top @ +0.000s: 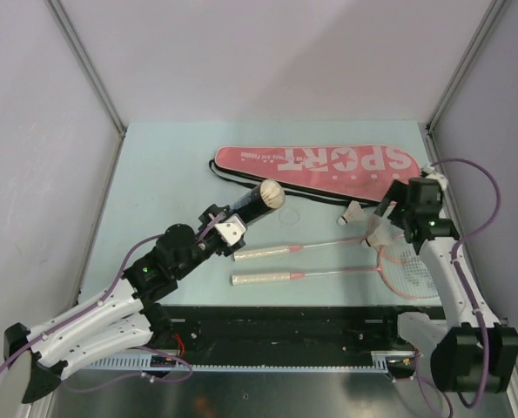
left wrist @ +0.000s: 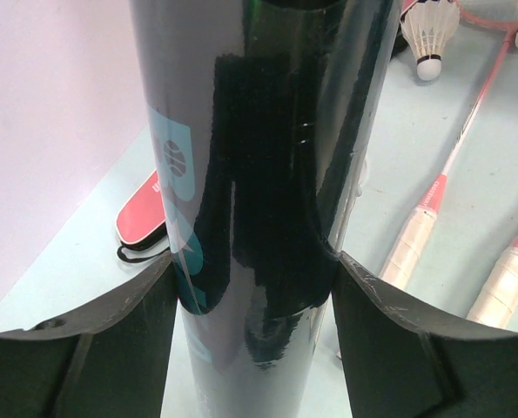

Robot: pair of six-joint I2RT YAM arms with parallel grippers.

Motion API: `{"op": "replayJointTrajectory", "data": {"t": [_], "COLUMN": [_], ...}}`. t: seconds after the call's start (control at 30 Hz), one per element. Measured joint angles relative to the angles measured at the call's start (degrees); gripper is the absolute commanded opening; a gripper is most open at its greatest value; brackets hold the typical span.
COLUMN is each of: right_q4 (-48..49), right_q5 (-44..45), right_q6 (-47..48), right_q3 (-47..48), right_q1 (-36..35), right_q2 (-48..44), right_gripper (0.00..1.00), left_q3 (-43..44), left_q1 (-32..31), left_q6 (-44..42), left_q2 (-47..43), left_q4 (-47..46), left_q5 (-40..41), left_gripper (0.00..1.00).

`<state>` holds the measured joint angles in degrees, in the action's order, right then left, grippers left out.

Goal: Pack up the badminton gear

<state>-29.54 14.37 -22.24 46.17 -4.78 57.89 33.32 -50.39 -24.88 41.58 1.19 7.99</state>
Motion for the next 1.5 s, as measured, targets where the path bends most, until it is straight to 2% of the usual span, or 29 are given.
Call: {"op": "replayJointTrajectory", "data": {"t": [0.07, 0.17, 0.37, 0.5, 0.73, 0.77, 0.8, 0.83, 1.0, 1.2, 1.33, 1.5], "right_q4": [1.81, 4.81, 9.25, 10.95, 13.22, 13.2, 13.2, 13.22, 12.57, 7.19, 9.88, 21.77], "right_q5": [-5.05, -11.58, -22.12, -24.87, -26.49, -26.36, -26.23, -26.12, -24.41, -19.17, -23.89, -30.6], "right_q6": [0.28, 0.22, -0.24, -0.42, -1.42, -1.46, -1.53, -1.51, -2.14, -2.36, -3.52, -8.17], "right_q3": [-0.2, -0.22, -4.46, -6.69, -8.74, -8.96, -9.03, -9.03, -9.09, -5.95, 0.07, 3.48], "right_q1": [7.17, 13.92, 15.39, 15.39, 14.45, 13.84, 13.09, 12.39, 10.99, 8.2, 1.01, -14.95], "right_q2": [1.42, 5.16, 9.05, 9.88, 13.07, 13.07, 13.05, 13.03, 10.56, -2.8, -11.23, -16.68], "right_gripper": [0.88, 0.85, 0.76, 0.56, 0.3, 0.24, 0.07, 0.0, 0.0, 0.0, 0.0, 0.0], "left_q3": [0.0, 0.0, 0.0, 0.0, 0.0, 0.0, 0.0, 0.0, 0.0, 0.0, 0.0, 0.0], "left_q1": [0.0, 0.0, 0.0, -0.02, 0.0, -0.02, -0.02, -0.02, -0.02, -0.02, -0.02, -0.02], "left_q6": [0.0, 0.02, 0.02, 0.02, 0.04, 0.04, 0.02, 0.04, 0.04, 0.04, 0.04, 0.04], "left_q2": [0.0, 0.0, 0.0, 0.0, 0.0, 0.0, 0.02, 0.02, 0.04, 0.26, 0.74, 0.94], "left_q4": [-0.02, -0.02, -0.04, -0.07, -0.09, -0.09, -0.09, -0.09, -0.11, -0.17, -0.2, -0.2], "left_q5": [-0.02, -0.02, -0.04, -0.09, -0.13, -0.13, -0.13, -0.13, -0.15, -0.17, -0.24, -0.26], "left_gripper": [0.16, 0.16, 0.17, 0.17, 0.16, 0.17, 0.16, 0.17, 0.16, 0.17, 0.17, 0.17]}}
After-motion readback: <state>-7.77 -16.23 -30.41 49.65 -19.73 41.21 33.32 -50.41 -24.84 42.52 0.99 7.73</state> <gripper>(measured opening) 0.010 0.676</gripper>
